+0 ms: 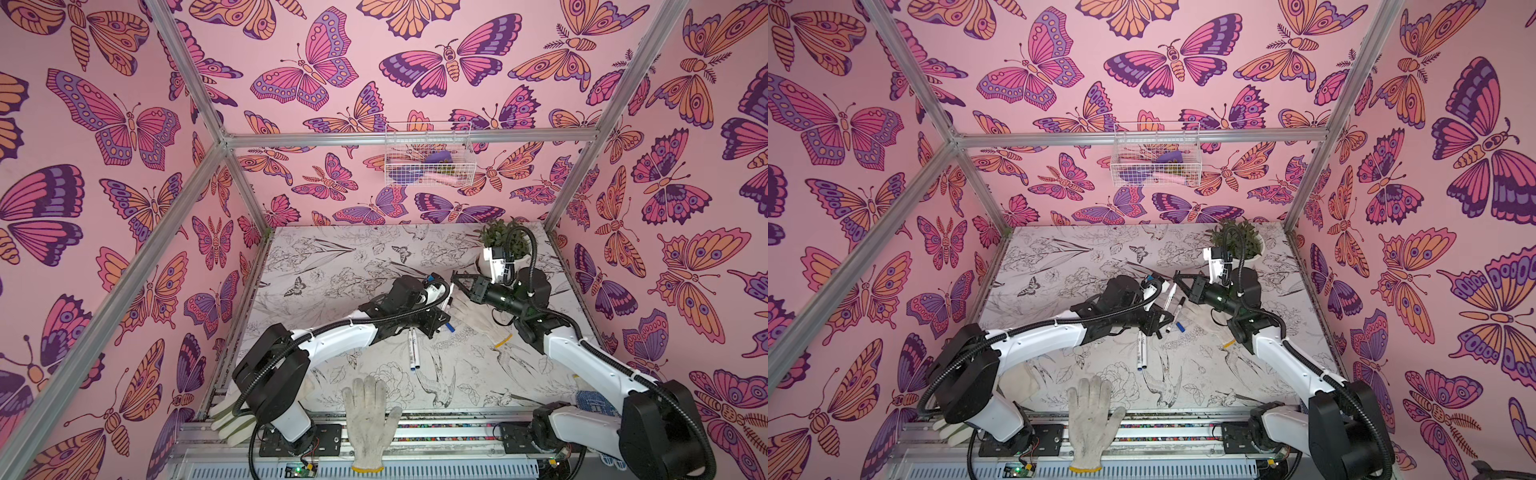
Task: Insert pens into pen caps
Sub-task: Put on the pen cap to the pen.
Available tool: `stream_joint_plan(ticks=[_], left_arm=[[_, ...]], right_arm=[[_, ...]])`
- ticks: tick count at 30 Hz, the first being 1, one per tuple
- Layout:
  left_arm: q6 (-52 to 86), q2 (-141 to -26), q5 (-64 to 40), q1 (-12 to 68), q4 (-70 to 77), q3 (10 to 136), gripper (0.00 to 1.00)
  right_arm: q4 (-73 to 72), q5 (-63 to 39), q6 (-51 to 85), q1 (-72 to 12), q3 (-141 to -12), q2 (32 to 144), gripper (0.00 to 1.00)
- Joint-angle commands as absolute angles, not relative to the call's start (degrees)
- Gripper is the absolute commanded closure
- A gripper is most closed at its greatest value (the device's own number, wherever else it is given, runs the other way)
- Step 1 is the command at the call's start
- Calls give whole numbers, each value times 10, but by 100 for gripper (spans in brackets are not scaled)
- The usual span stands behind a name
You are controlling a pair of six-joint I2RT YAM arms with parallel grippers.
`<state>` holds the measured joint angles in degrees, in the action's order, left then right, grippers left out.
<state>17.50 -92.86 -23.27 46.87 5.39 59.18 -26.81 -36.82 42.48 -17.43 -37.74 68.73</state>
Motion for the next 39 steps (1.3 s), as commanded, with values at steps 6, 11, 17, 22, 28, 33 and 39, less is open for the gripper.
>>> stream_joint_plan(ticks=[6,11,17,22,28,33,39], left_arm=[[214,-933,-248,450,153,613,100],[215,-932,-253,449,157,613,100],[213,-926,-258,449,154,610,100],[212,-920,-255,449,148,608,100],[213,-921,-255,449,146,607,100],[211,-916,-254,449,137,602,100],[210,-902,-247,449,133,591,100]], right_arm=[[-237,-396,407,-183,-389,666,100],[-221,-392,396,-184,-394,669,100],[-183,-380,368,-184,-402,661,100],[-174,-382,357,-184,-403,656,100],[-165,-389,349,-184,-406,654,100],[-162,-386,348,-184,-403,652,100],[-156,-372,340,-183,-395,635,100]])
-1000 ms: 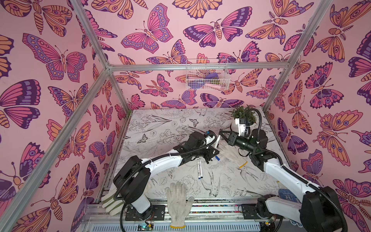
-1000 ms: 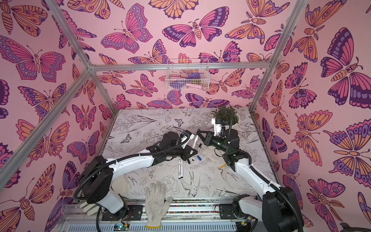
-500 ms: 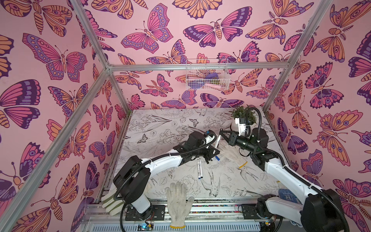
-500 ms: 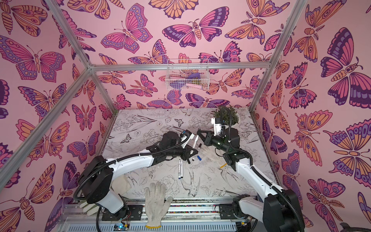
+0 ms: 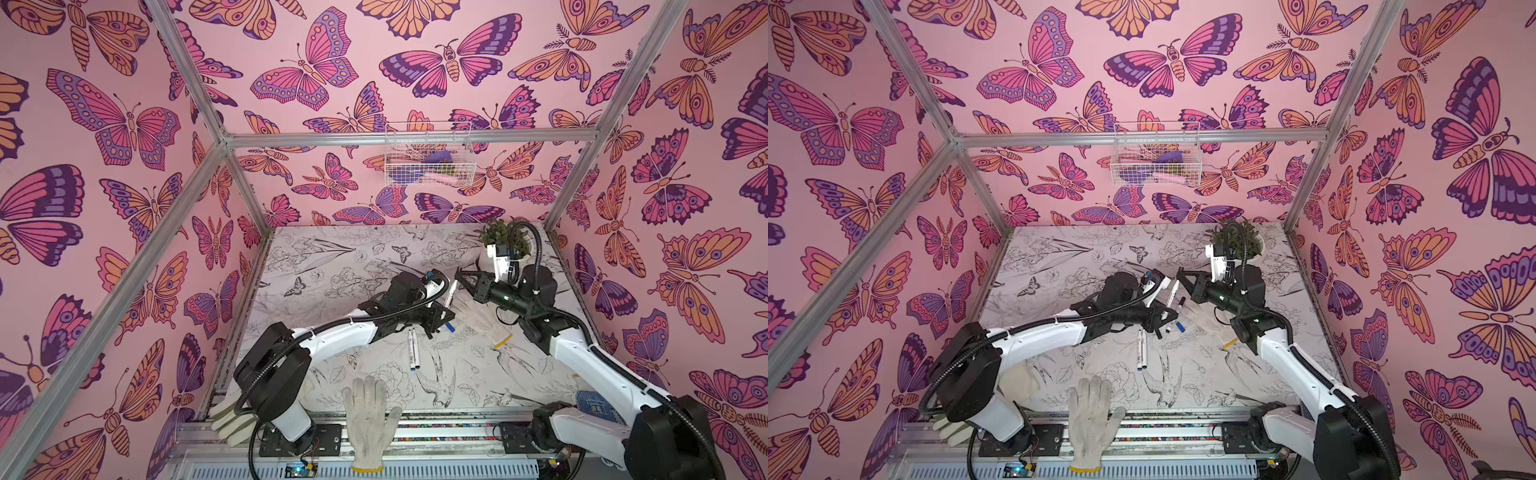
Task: Insert pens into pen caps
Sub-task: Put on the pen cap to the pen.
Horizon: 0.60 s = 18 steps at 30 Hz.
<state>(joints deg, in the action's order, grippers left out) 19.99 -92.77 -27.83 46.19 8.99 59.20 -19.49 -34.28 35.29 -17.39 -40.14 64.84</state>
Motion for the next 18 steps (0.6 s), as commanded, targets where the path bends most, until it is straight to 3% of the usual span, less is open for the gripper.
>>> stream_joint_plan(ticks=[1,11,18], left_arm=[[210,-903,-247,449,133,591,100],[211,-929,-251,449,133,619,100],[249,-942,-174,448,166,635,100]], right_arm=[[-156,-372,340,-184,-394,635,100],[-205,-419,369,-187,-396,665,100],[-198,-422,364,-187,-396,657,100]])
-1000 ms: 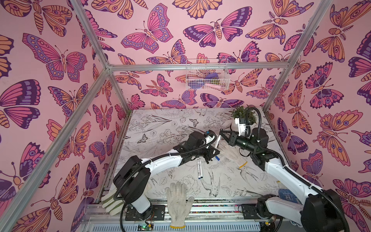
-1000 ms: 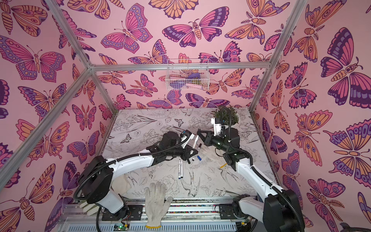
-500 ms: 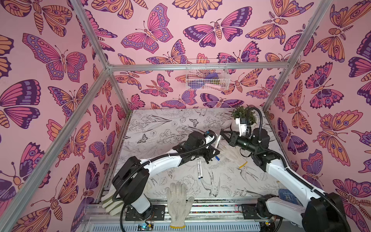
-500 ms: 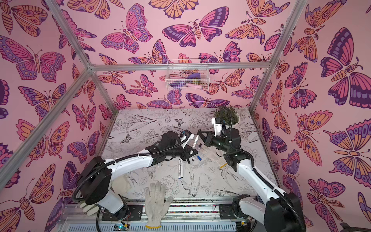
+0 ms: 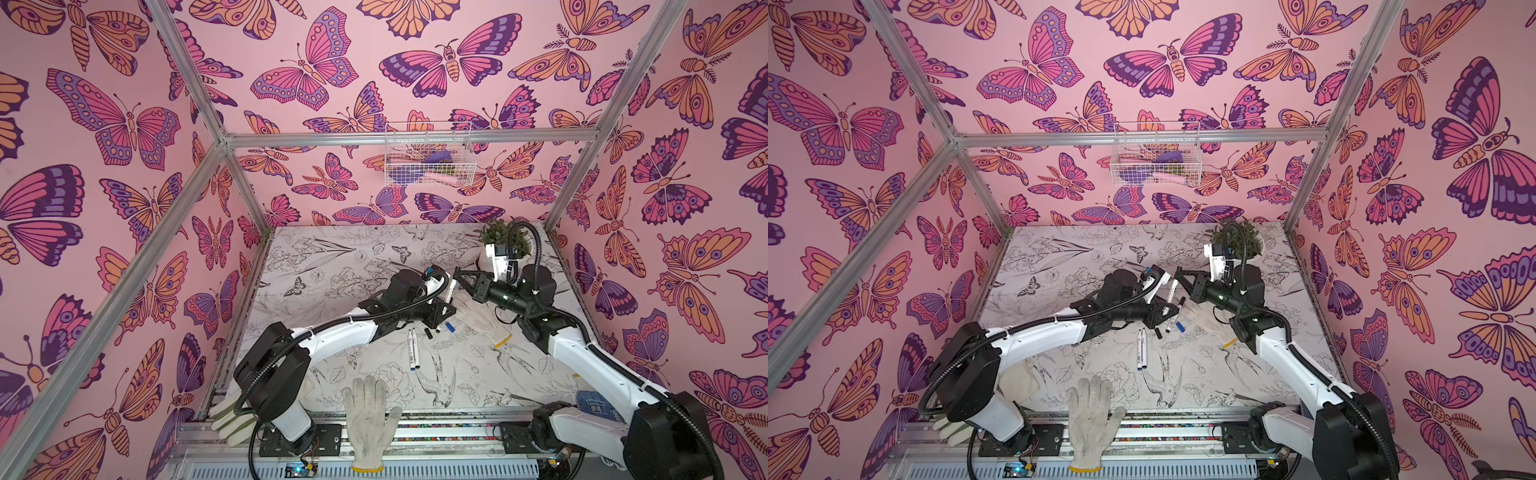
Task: Insert pens into pen caps
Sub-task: Put on the pen cap to the pen.
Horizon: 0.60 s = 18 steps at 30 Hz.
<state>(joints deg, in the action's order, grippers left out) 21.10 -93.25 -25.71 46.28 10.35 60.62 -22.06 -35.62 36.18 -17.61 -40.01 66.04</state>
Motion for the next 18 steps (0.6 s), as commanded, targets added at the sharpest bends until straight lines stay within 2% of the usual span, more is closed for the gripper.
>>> stream_joint_plan(ticks=[1,5,18], left_arm=[[260,-943,-161,448,177,635,100],[293,-951,-151,448,222,638,100],[287,-929,-87,452,218,658,100]], right_arm=[[-199,-426,363,-187,-396,656,100],[-181,-438,350,-187,-404,660,100],[-79,-465,272,-192,-401,659,100]])
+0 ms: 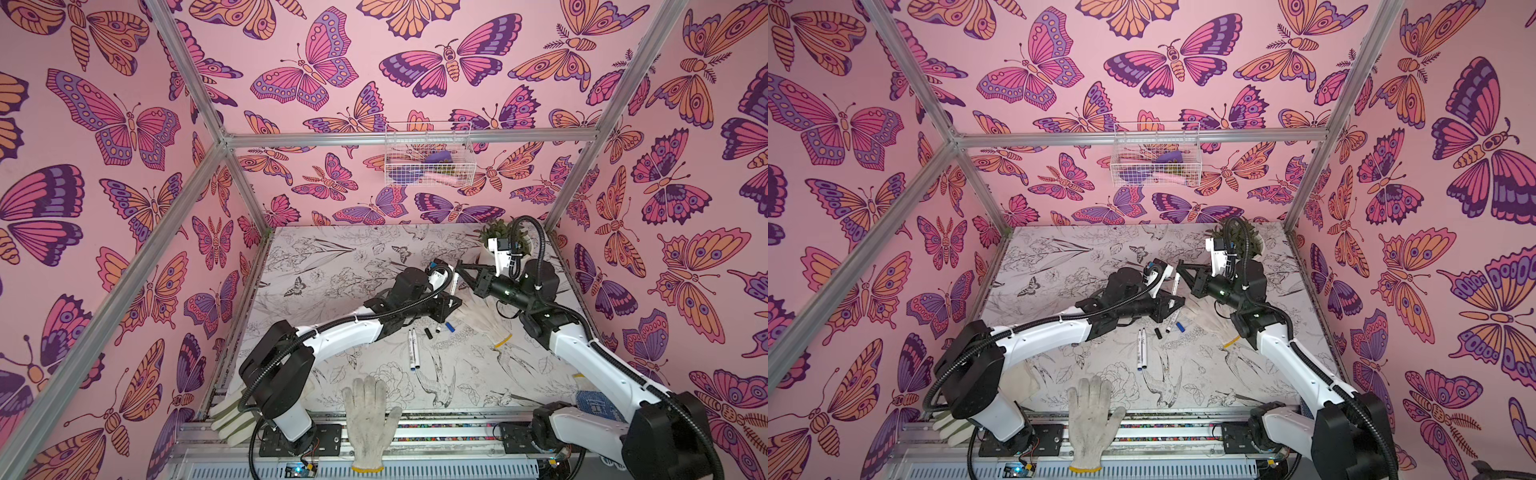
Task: Insert pens into pen caps
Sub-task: Put on the pen cap to the pen.
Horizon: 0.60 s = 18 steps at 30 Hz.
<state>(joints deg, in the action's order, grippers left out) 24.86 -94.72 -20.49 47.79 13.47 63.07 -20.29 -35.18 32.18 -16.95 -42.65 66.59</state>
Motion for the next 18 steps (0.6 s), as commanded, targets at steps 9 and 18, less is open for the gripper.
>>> stream_joint_plan(ticks=[9,18], left_arm=[[270,-923,-59,448,220,686,100],[252,-921,-82,426,223,744,100]], right_arm=[[-20,-438,216,-205,-361,612,100],[18,-431,186,-215,-367,624,100]])
